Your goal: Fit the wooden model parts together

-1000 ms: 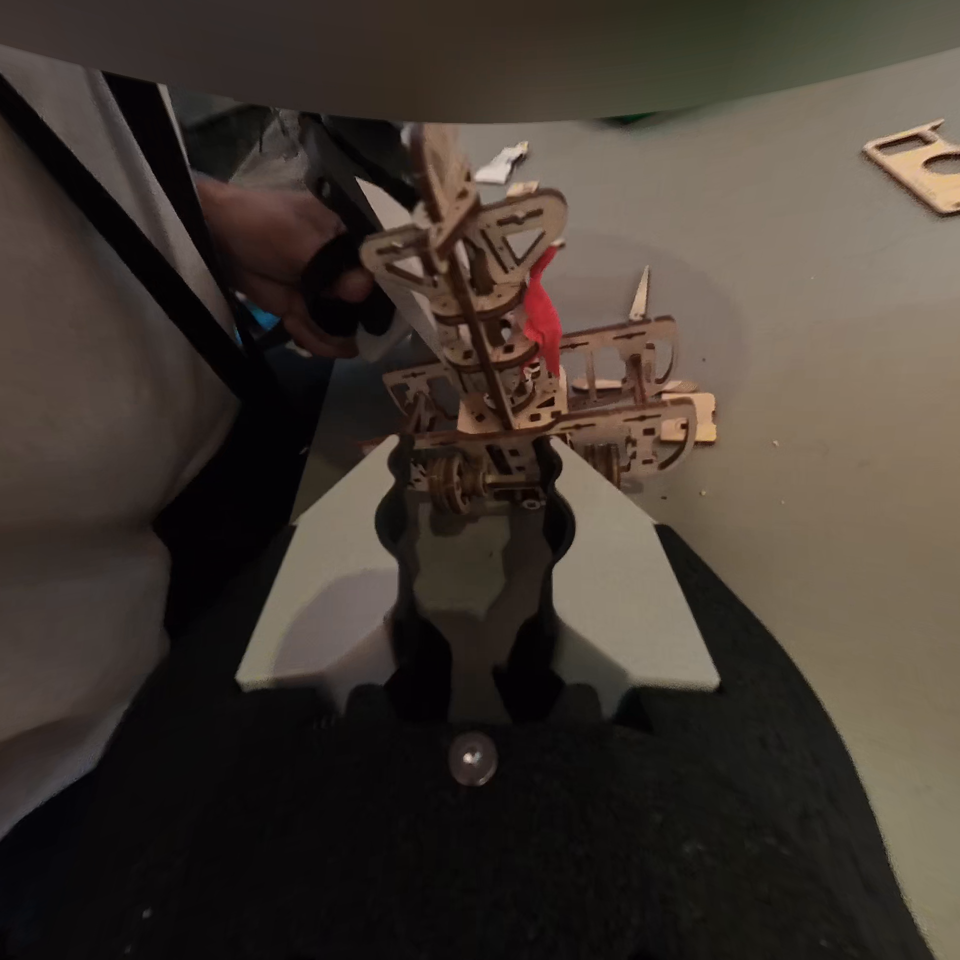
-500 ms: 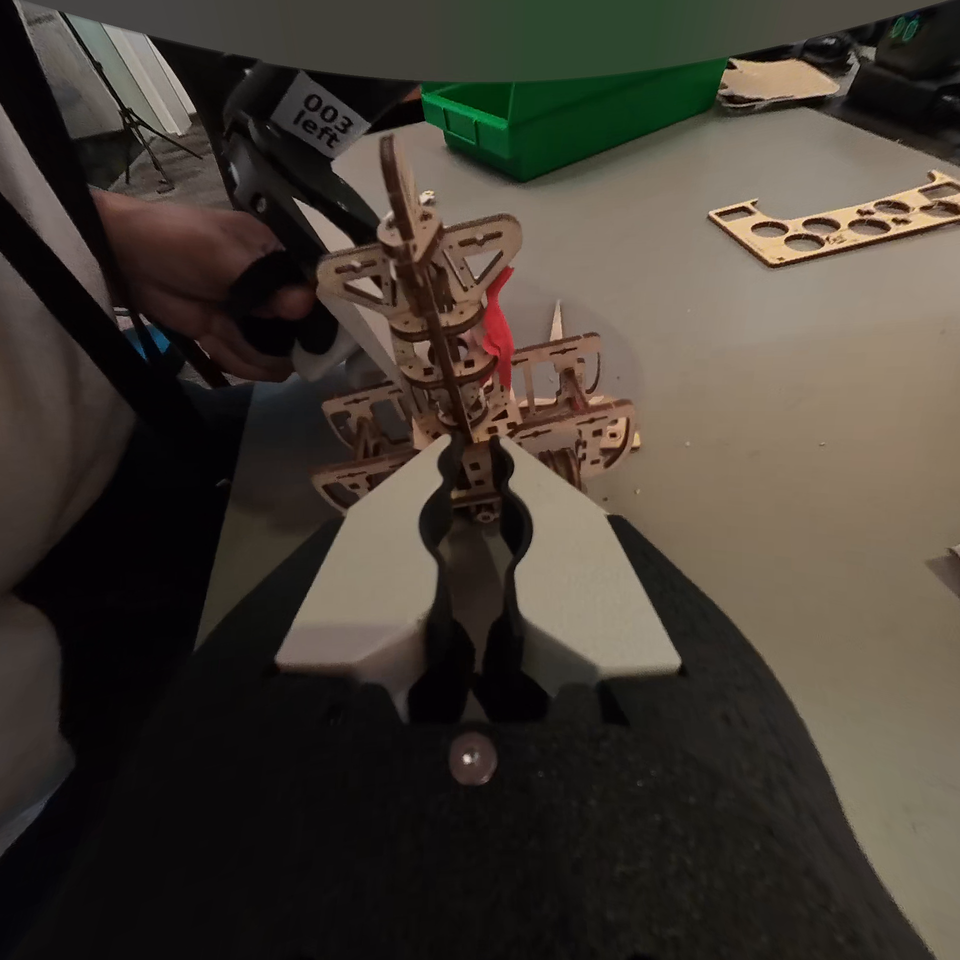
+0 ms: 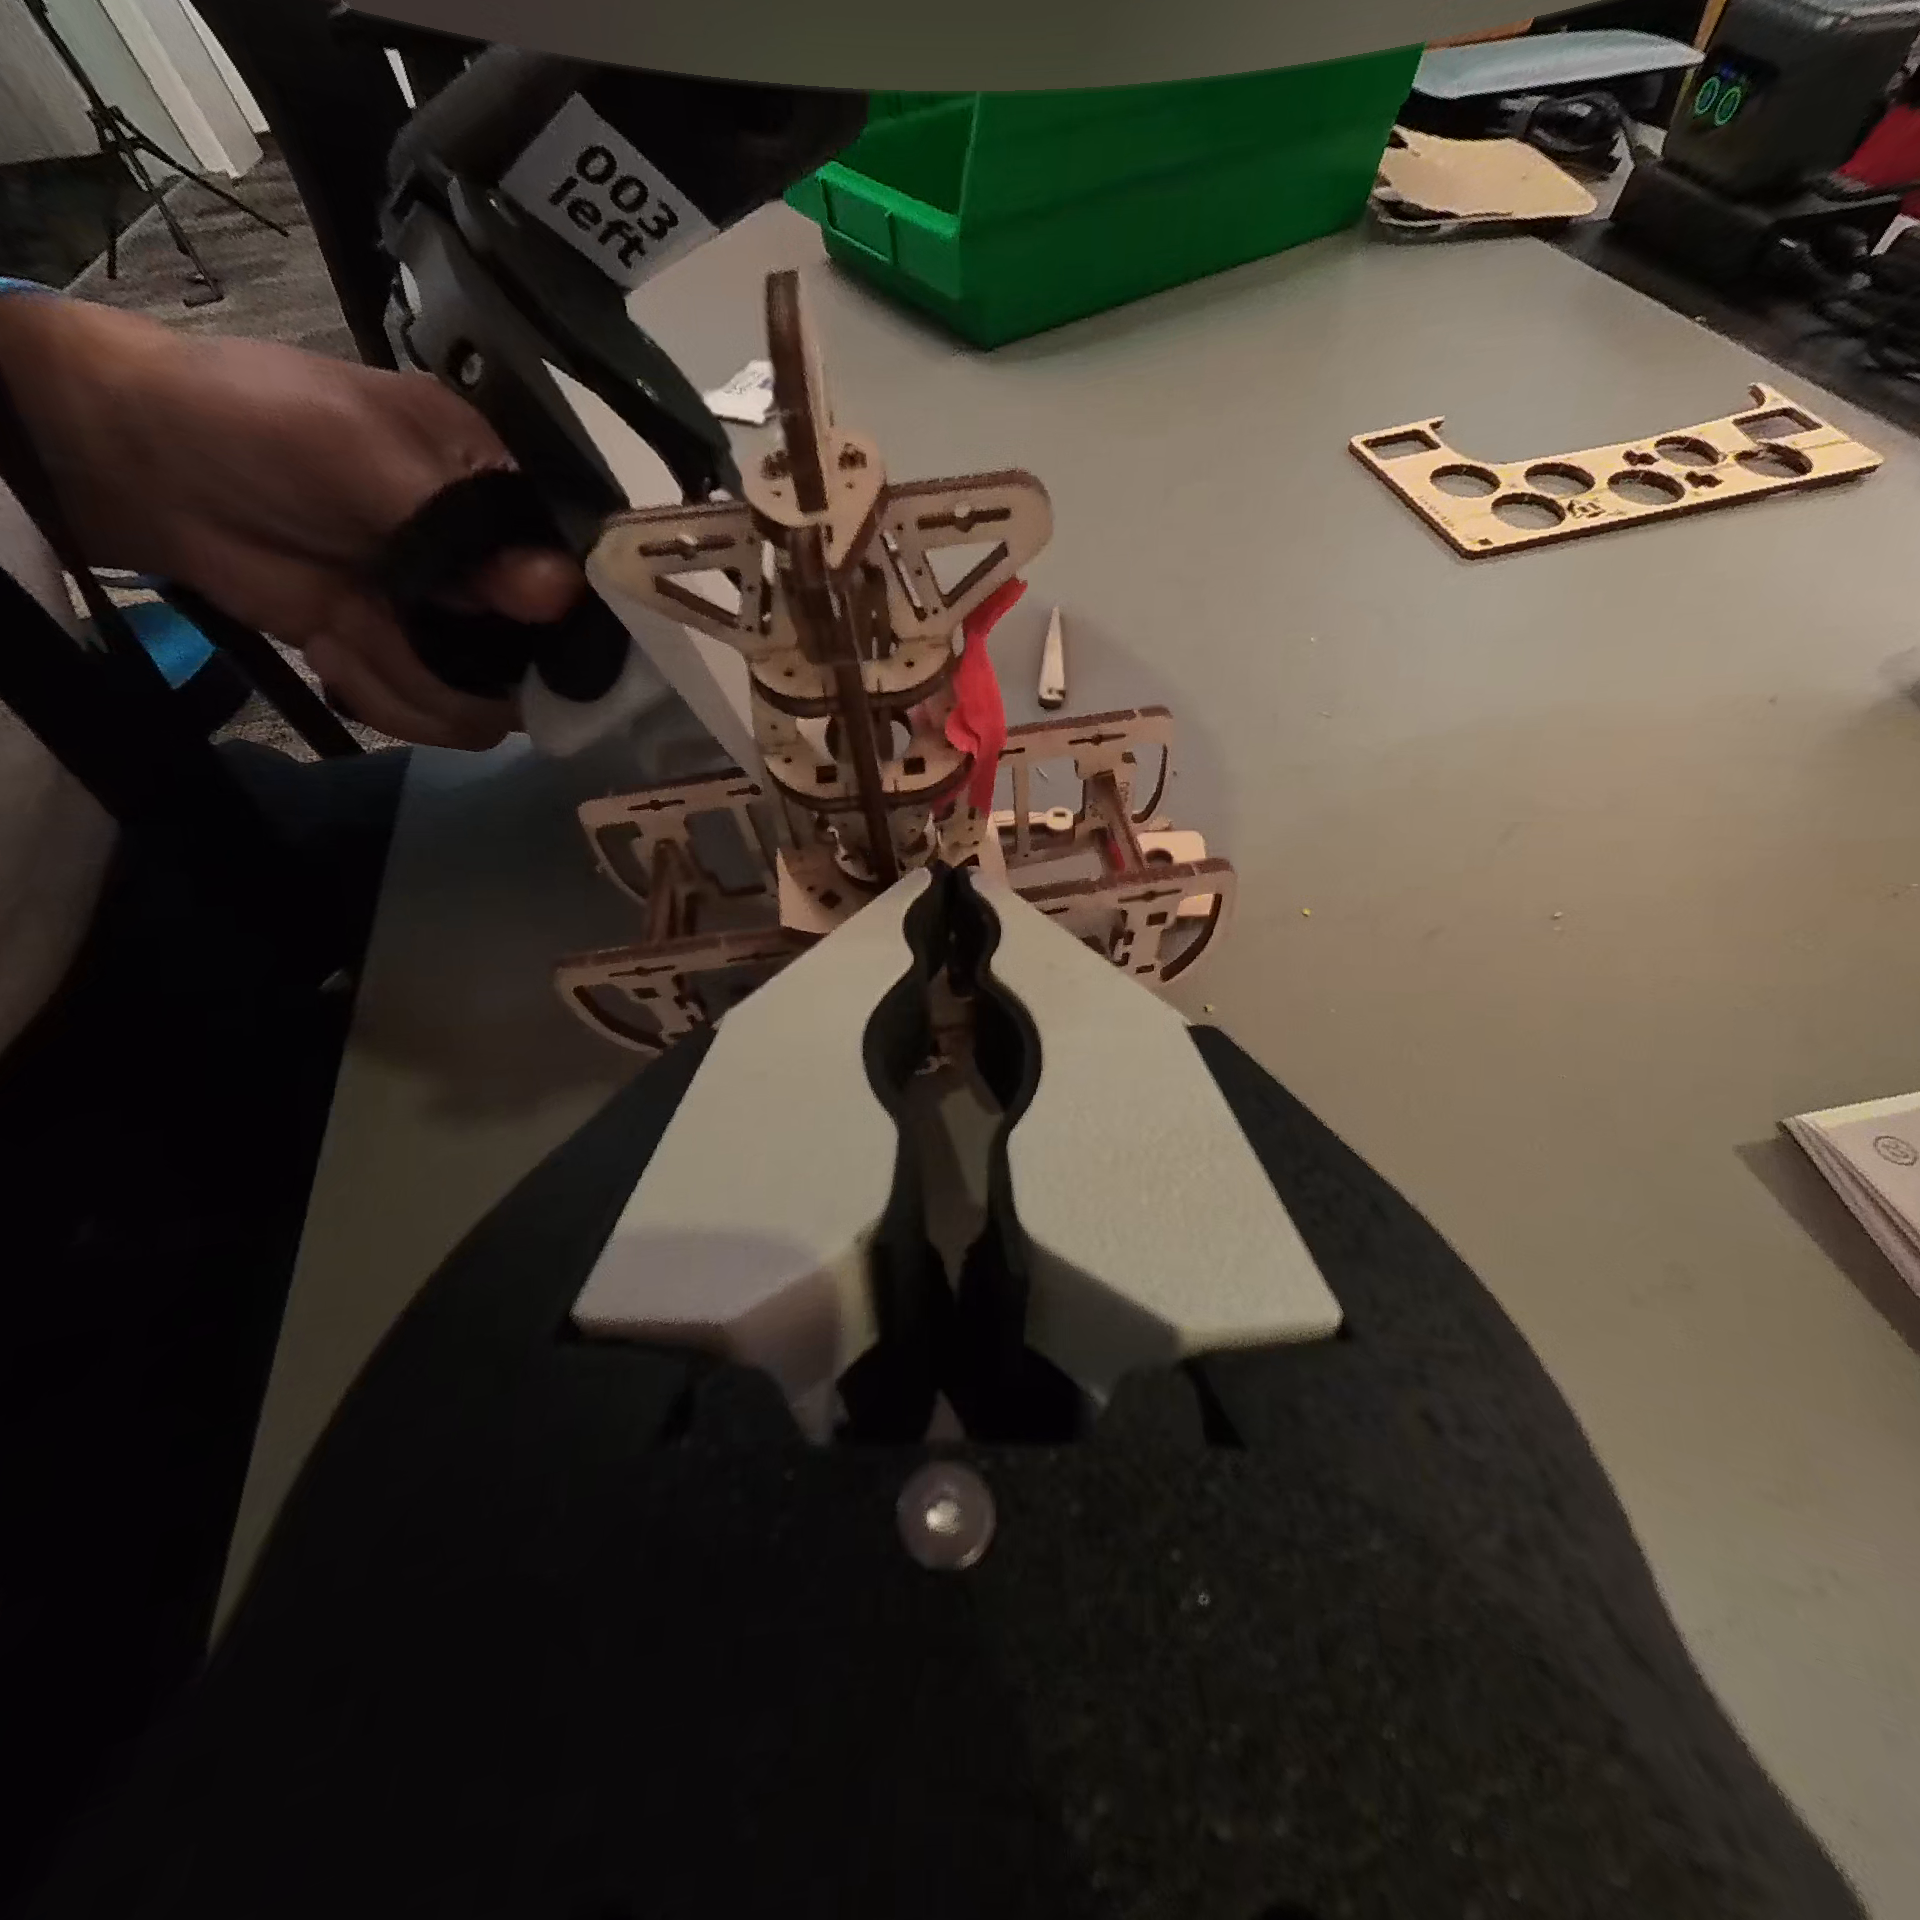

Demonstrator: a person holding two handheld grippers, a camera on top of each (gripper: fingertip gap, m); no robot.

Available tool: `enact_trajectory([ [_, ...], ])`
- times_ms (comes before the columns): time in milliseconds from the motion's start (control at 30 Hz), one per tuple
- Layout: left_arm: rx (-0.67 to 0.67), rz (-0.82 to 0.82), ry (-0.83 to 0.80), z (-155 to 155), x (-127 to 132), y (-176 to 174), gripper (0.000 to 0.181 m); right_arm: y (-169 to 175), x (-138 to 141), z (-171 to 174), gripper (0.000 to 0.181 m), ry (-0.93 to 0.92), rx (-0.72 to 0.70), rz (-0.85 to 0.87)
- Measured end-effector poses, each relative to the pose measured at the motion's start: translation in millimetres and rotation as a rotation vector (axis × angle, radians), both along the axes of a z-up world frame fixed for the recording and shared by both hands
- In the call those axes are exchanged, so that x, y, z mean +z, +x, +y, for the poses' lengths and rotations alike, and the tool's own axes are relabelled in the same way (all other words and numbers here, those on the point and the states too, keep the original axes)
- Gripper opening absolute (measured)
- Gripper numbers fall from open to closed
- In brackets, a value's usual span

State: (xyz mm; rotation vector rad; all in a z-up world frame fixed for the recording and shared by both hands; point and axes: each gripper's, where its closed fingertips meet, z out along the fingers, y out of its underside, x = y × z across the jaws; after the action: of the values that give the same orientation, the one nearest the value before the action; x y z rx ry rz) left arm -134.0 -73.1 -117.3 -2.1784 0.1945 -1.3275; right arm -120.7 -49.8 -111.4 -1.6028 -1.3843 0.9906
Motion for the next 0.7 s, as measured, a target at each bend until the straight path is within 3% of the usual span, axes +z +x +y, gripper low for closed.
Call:
enact_trajectory([
  [533,0.020,-0.076,-0.047,6.7,0.4,-0.5,0.012,2.7,-1.4,2.3,0.000,-0.041,-0.033,0.024],
  [700,0.006,-0.028,-0.032,4.8,0.4,-0.4,0.012,2.7,0.1,0.4,0.000,-0.030,-0.030,0.026],
])
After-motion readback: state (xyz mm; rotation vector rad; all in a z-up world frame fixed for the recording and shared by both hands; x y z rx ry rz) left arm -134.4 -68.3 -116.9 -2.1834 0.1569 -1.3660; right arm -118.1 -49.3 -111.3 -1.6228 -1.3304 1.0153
